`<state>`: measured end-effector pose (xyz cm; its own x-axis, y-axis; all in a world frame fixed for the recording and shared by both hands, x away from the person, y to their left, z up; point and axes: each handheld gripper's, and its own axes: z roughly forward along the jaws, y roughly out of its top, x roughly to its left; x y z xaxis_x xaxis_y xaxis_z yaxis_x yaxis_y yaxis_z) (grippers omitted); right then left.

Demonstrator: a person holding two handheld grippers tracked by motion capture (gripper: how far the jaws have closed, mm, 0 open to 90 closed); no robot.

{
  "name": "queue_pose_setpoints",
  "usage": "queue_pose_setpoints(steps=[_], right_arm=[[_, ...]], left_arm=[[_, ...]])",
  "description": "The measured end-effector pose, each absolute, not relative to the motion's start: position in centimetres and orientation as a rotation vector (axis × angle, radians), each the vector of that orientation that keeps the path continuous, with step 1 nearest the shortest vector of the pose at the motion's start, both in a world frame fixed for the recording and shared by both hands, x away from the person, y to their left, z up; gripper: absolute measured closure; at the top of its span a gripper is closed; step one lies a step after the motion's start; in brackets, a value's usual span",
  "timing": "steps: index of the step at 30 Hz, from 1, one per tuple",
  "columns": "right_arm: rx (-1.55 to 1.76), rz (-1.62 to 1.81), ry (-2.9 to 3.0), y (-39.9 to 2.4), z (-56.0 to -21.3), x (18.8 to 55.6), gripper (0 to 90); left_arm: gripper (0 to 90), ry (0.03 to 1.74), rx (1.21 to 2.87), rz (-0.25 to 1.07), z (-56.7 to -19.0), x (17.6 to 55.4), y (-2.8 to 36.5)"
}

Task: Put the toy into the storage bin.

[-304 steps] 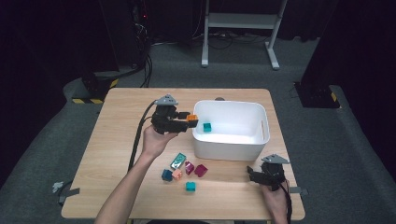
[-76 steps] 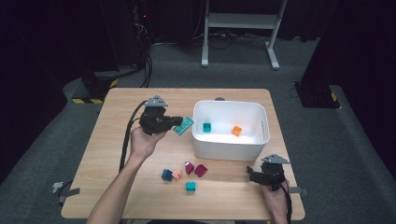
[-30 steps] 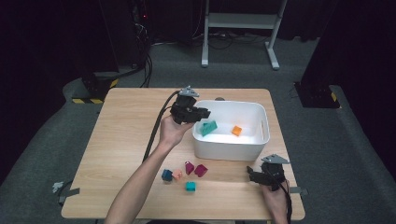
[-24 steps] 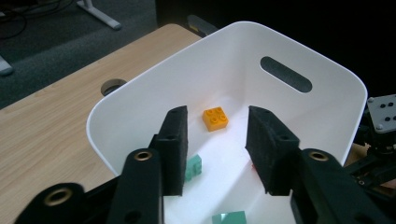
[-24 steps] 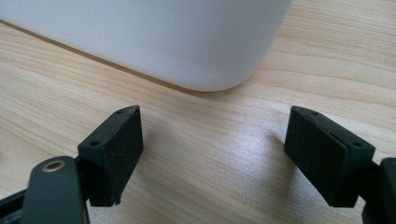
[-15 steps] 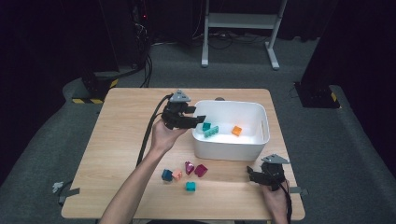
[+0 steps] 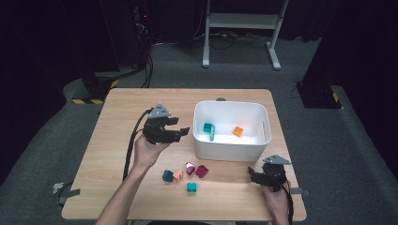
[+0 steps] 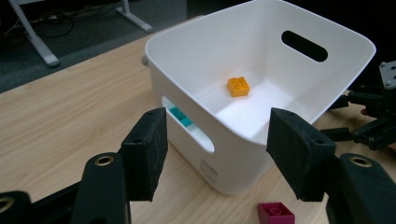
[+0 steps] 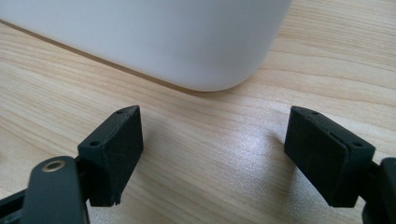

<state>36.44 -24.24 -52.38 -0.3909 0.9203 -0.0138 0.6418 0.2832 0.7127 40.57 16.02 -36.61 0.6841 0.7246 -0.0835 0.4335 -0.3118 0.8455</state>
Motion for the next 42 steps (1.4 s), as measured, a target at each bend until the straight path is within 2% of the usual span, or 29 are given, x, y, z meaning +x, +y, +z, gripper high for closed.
queue_pose_setpoints(steps=[20, 42], right_arm=[[1.403, 0.882, 2.133, -24.2, -52.4, 36.4, 19.3], [1.403, 0.882, 2.133, -24.2, -52.4, 36.4, 19.3]], left_arm=[[35.9, 0.998, 1.935, 0.416, -40.4, 36.4, 19.9], [35.7, 1.057, 1.962, 0.416, -44.9, 32.7, 21.1]])
